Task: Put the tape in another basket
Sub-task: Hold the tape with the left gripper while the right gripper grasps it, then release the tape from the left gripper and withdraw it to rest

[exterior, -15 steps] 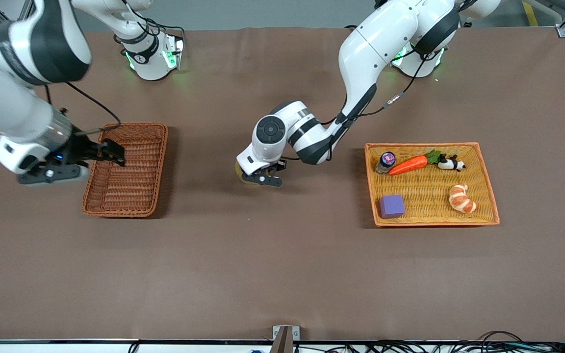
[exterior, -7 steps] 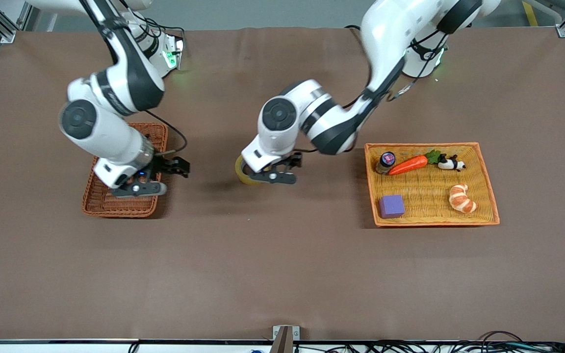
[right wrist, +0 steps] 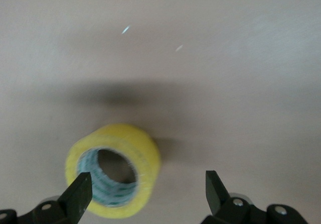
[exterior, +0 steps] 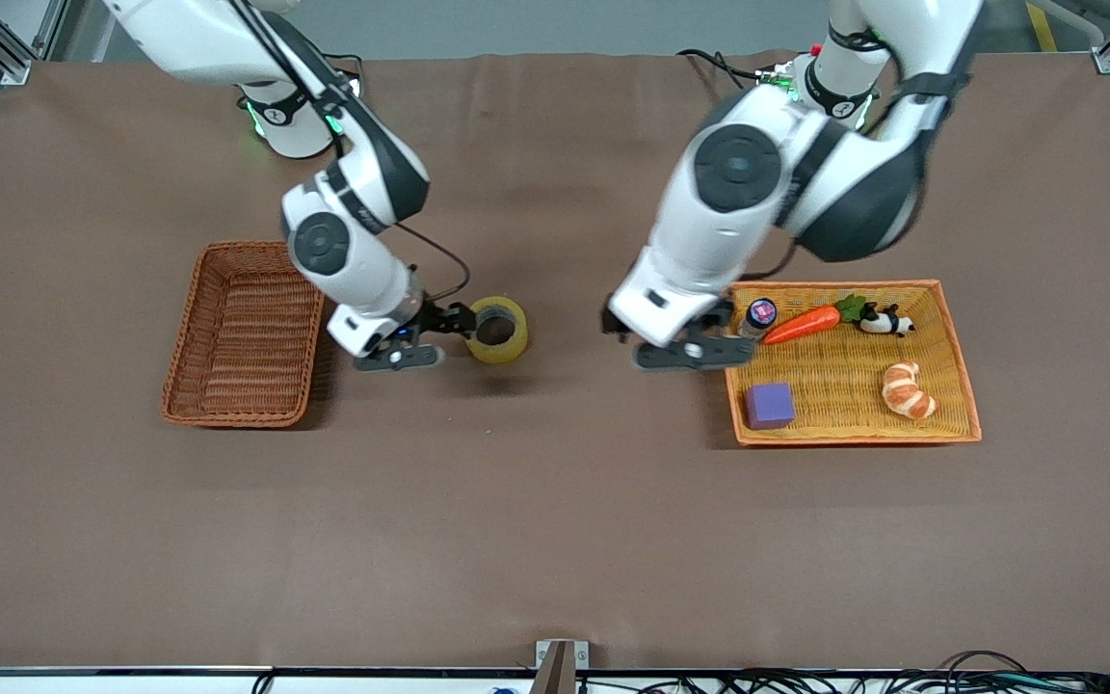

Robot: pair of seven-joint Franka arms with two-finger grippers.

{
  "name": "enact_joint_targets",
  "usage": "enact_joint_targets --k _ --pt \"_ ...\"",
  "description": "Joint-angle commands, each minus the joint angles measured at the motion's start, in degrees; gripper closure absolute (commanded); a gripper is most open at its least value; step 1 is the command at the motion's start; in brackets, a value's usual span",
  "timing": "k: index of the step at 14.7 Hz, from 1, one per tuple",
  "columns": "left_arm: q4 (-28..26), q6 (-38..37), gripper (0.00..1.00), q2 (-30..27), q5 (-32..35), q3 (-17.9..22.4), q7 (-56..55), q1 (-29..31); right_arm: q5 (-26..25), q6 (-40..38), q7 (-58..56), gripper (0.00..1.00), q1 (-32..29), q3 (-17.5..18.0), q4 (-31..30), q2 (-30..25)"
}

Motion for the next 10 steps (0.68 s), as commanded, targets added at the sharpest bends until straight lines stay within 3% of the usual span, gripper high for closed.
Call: enact_joint_targets --k 1,4,8,10 --pt "-5.5 0.5 0.00 -5.5 1.2 0.4 2.6 2.7 -1.8 3.3 1.4 0.00 1.6 0.2 -2.0 1.3" --pt "-10.8 1.1 0.00 -10.9 4.2 4.3 4.6 4.9 -3.2 7.5 1.4 0.01 1.6 0.2 -4.1 3.6" --pt "-11.4 0.7 0.00 -15.1 2.1 4.8 7.9 11.2 -3.2 7.8 3.2 0.05 0.9 -0.2 -3.0 6.4" --pt "-11.5 0.5 0.00 -17.5 -1.0 5.4 13.6 14.5 -3.2 7.7 3.3 0.12 0.4 -0.3 -2.9 6.8"
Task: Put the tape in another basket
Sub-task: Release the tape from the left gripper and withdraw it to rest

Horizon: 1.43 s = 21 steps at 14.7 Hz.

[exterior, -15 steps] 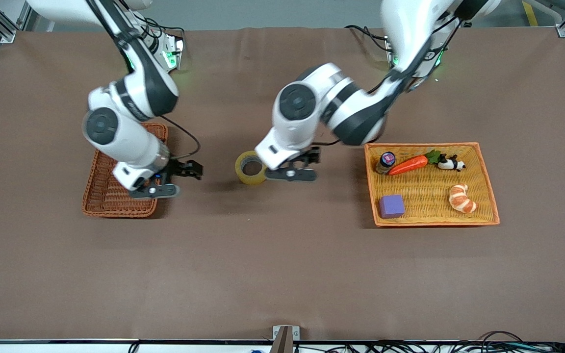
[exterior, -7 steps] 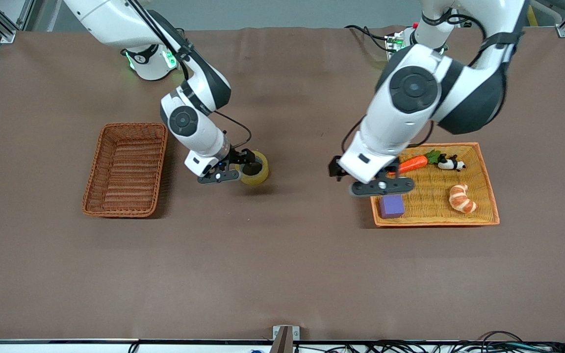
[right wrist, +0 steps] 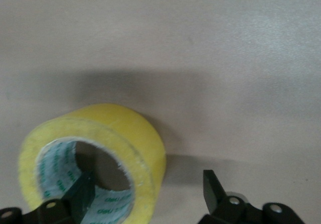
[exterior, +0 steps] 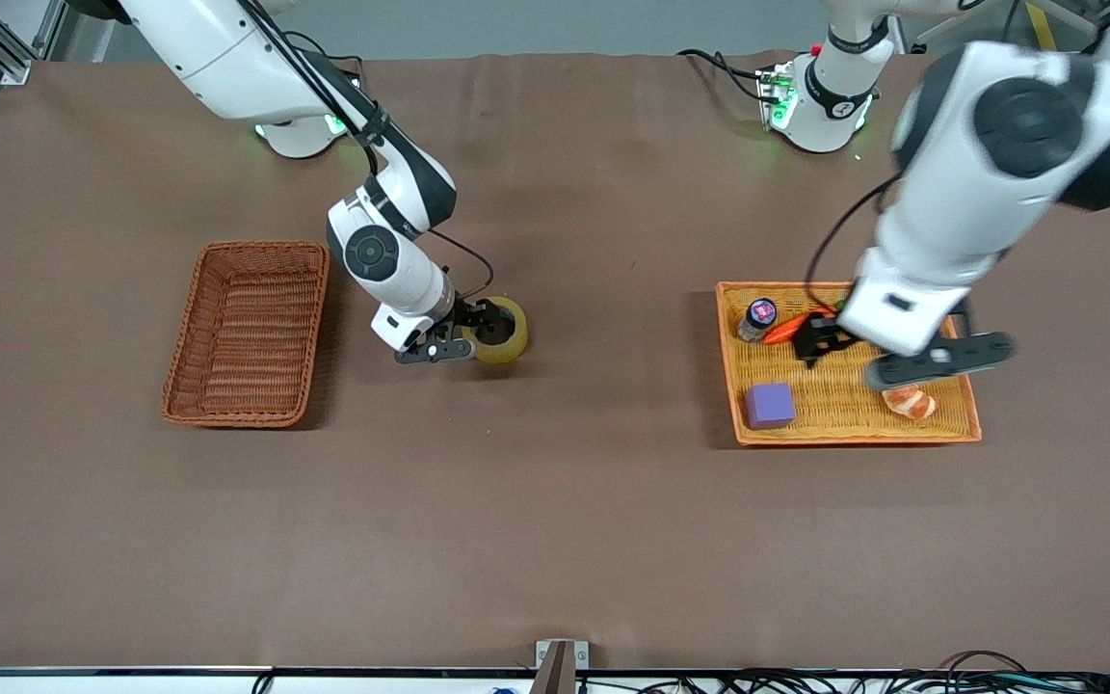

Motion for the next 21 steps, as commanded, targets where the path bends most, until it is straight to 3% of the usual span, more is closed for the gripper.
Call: enact_joint_targets --k 1,6,7,11,13,16,18,21 --pt "-2.2 -0.4 0.00 -4.4 -4.1 1.2 6.3 3.0 -1.1 0.7 2.4 0.22 -1.2 0.6 0.6 1.1" --pt "-2.7 -7.8 0.00 -9.7 -8.9 10.7 21.4 2.0 -3.1 0.5 10.6 0.93 0.3 0.6 2.0 2.4" --pt "-3.3 -8.1 0.00 -10.6 -9.0 11.8 24.3 1.9 -4.6 0.4 12.2 1.00 0.7 0.6 2.0 2.4" --pt "-9.5 -7.7 0.00 -15.0 -8.9 15.8 27.9 -1.0 -7.4 -6.0 13.3 1.00 -0.6 0.6 5.4 1.1" --pt "-14.5 -6.0 0.00 -18.2 -8.6 15.8 27.9 -0.7 -7.4 -17.4 12.5 1.00 -3.5 0.6 9.7 -3.7" --pt "-16.1 -5.4 0.02 -18.6 -8.1 14.1 27.9 0.7 -7.3 -24.8 4.5 1.00 -9.0 -0.8 9.4 -12.5" --pt "-16.3 -5.3 0.02 -18.0 -6.4 10.1 27.8 3.6 -7.1 -30.0 -4.0 1.00 -9.3 -6.6 8.7 -16.8" --pt "-16.1 -5.3 0.00 -17.7 -6.7 9.3 27.7 4.2 -7.1 -30.2 -18.7 0.99 -9.3 -17.0 0.9 -22.7"
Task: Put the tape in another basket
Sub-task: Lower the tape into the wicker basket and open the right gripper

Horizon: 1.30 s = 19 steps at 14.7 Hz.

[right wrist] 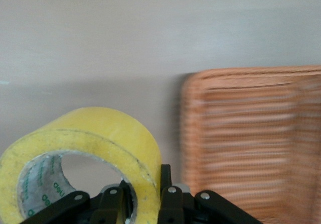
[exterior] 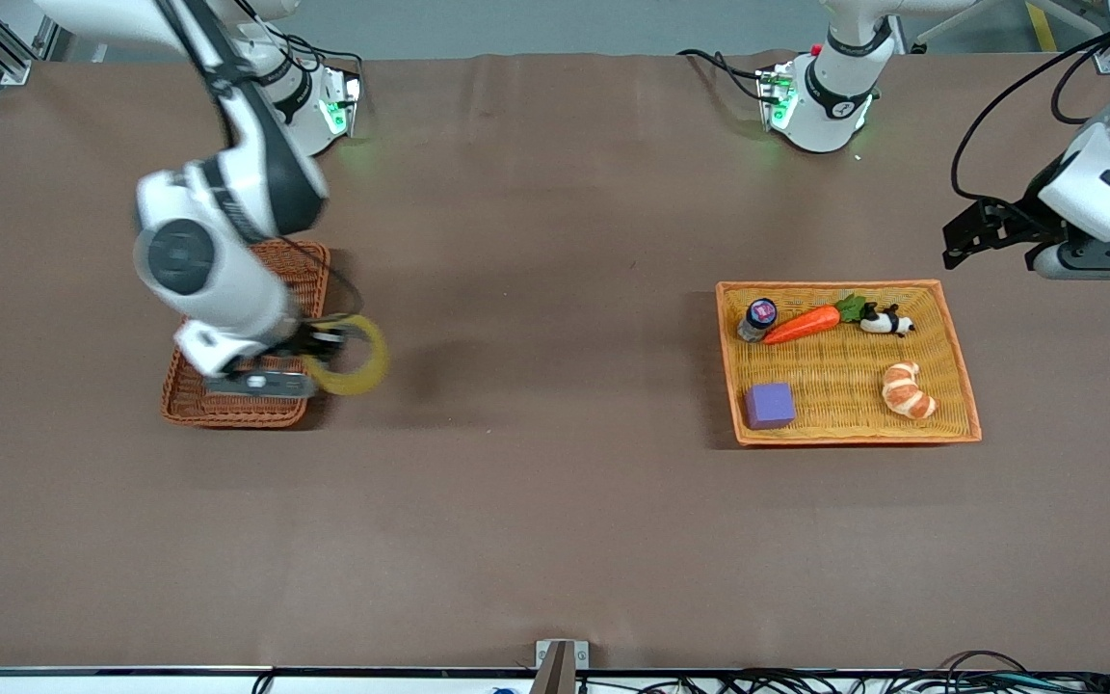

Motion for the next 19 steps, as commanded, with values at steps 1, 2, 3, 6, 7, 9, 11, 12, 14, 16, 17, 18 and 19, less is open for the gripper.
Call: enact_joint_targets --k 1,2,3,6,7,9,11,12,14,16,17,18,19 --pt "-0.3 0.8 0.00 0.0 0.4 -0.9 0.3 1.1 -0.3 2.9 -14.3 0.99 0.1 -10.2 -10.4 -5.6" --pt "0.9 0.8 0.00 0.8 0.4 -0.9 0.4 1.1 -0.3 3.4 -18.2 0.99 0.0 -13.3 -10.9 -5.4" --pt "3.2 0.6 0.00 2.6 0.3 -0.8 0.8 1.1 -0.3 3.6 -19.8 0.99 0.0 -15.3 -11.3 -5.1" --pt "7.0 -0.1 0.00 5.1 -1.6 -0.7 -0.2 1.0 -0.3 7.8 -20.2 0.99 -0.1 -16.0 -16.9 -5.0" --pt "6.8 -0.1 0.00 4.9 -1.7 -0.7 -0.1 1.0 -0.3 11.4 -20.2 0.98 -0.2 -16.0 -19.5 -5.0" --pt "6.9 -1.6 0.00 4.9 -1.7 -0.7 -0.1 1.0 -0.3 14.5 -20.0 0.96 -0.1 -16.0 -21.5 -3.6" --pt "6.8 -2.7 0.00 4.9 -1.7 -0.7 -0.4 1.0 -0.2 17.0 -20.0 0.95 -0.6 -16.0 -21.4 -0.7" --pt "6.8 -2.9 0.00 5.2 -1.3 -0.7 -0.5 0.8 -0.2 17.5 -20.0 0.93 -1.0 -16.0 -21.3 0.3" --pt "7.0 -2.7 0.00 5.6 -0.9 -0.7 -0.5 1.0 -0.2 18.8 -20.3 0.91 -2.0 -16.1 -21.4 1.2" --pt "7.0 -2.3 0.00 5.9 -1.0 -0.7 -0.4 1.0 -0.2 19.6 -20.3 0.84 -2.0 -16.1 -21.5 2.7" --pt "7.0 -2.3 0.00 5.9 -1.2 -0.7 -0.4 1.1 -0.2 20.1 -20.3 0.77 -2.5 -16.1 -21.5 3.1" --pt "7.0 -2.2 0.00 6.0 -1.2 -0.7 -0.4 1.1 -0.2 19.7 -20.0 0.56 -2.3 -16.1 -21.3 3.1" --pt "7.0 -2.1 0.00 6.1 -1.3 -0.6 -0.4 1.1 -0.1 19.6 -19.8 0.35 -2.2 -16.0 -21.0 3.1"
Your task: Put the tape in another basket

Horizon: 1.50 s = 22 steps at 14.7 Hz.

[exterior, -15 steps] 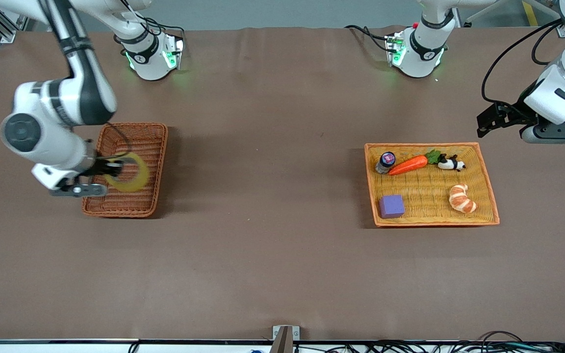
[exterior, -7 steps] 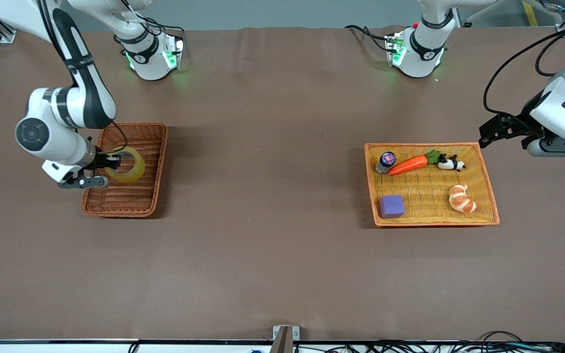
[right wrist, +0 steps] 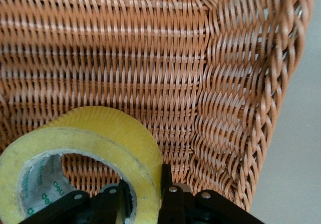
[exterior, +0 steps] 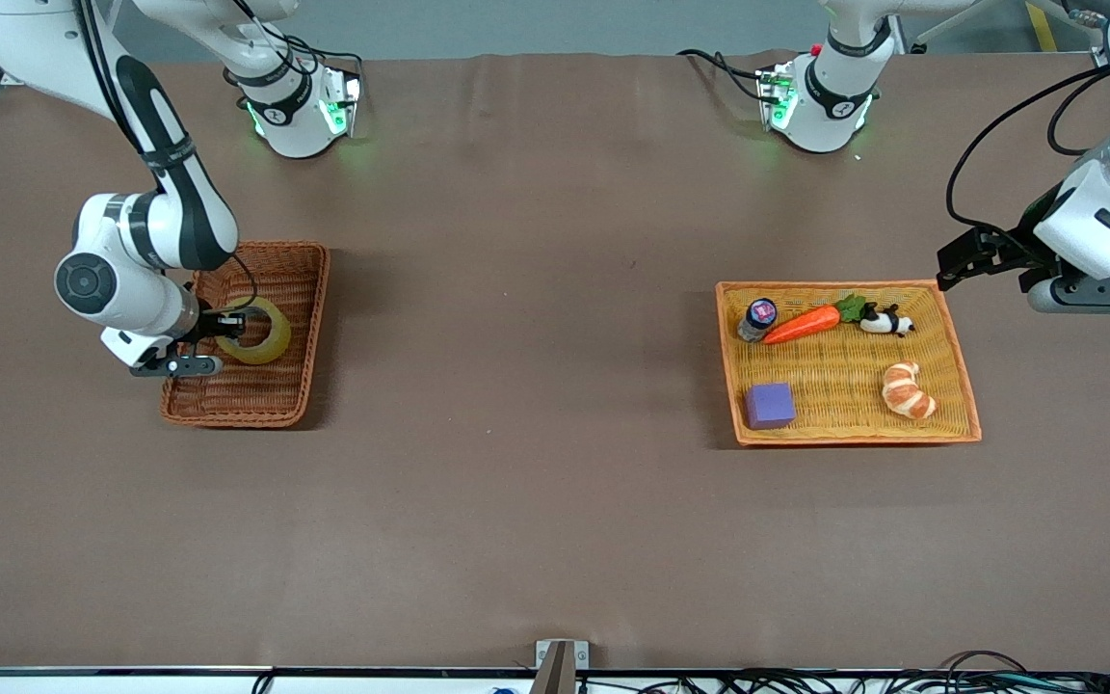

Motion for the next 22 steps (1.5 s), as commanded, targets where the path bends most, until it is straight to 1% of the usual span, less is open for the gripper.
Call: enact_joint_targets --k 1,4,7,8,10,12,13,16,18,19,20,22 --pt "1.6 -0.5 0.00 1.0 -0.6 -0.4 -0.2 0.6 -0.1 -0.3 0.8 0.00 -0.8 0.6 0.9 -1.1" --pt "2.3 -0.6 0.00 1.1 -0.6 -0.4 -0.4 0.6 0.2 -3.0 0.6 0.00 -0.5 1.0 5.9 -4.5" --pt "2.8 -0.8 0.00 1.0 -0.6 -0.3 -0.3 1.2 0.3 -4.7 0.4 0.00 0.6 1.3 10.1 -9.5" --pt "2.8 -0.9 0.00 1.1 -0.6 -0.4 -0.5 1.0 0.3 -6.9 0.3 0.00 0.9 1.3 11.9 -10.7" --pt "2.8 -0.8 0.00 1.2 -0.5 -0.4 -0.8 1.0 0.5 -16.9 0.5 0.00 1.1 1.4 19.7 -11.5" --pt "2.8 -1.0 0.00 1.2 -0.6 -0.4 -0.8 1.1 4.6 -28.2 0.2 0.00 0.9 1.2 28.7 -11.5" --pt "2.7 -1.1 0.00 1.2 -0.6 -0.4 -0.7 1.2 4.8 -32.9 0.3 0.00 0.7 1.2 31.9 -11.5" --pt "2.5 -1.2 0.00 1.2 -0.6 -0.4 -0.5 1.4 4.8 -42.6 0.9 0.00 0.2 1.4 41.8 -11.4" --pt "2.5 -1.2 0.00 1.2 -0.6 -0.4 -0.5 1.6 4.7 -46.1 0.7 0.00 -2.1 4.0 44.9 -11.5" --pt "2.5 -1.2 0.00 1.2 -0.6 -0.4 -0.2 1.6 4.7 -46.4 0.3 0.00 -2.6 4.1 46.1 -11.6" --pt "2.4 -1.2 0.00 1.3 -0.6 -0.4 0.3 1.8 4.7 -47.4 0.0 0.00 -2.7 3.8 45.9 -12.0" --pt "2.3 -1.1 0.00 1.3 -0.6 -0.4 0.4 2.0 4.7 -47.2 -0.2 0.00 -3.3 3.6 45.6 -11.9"
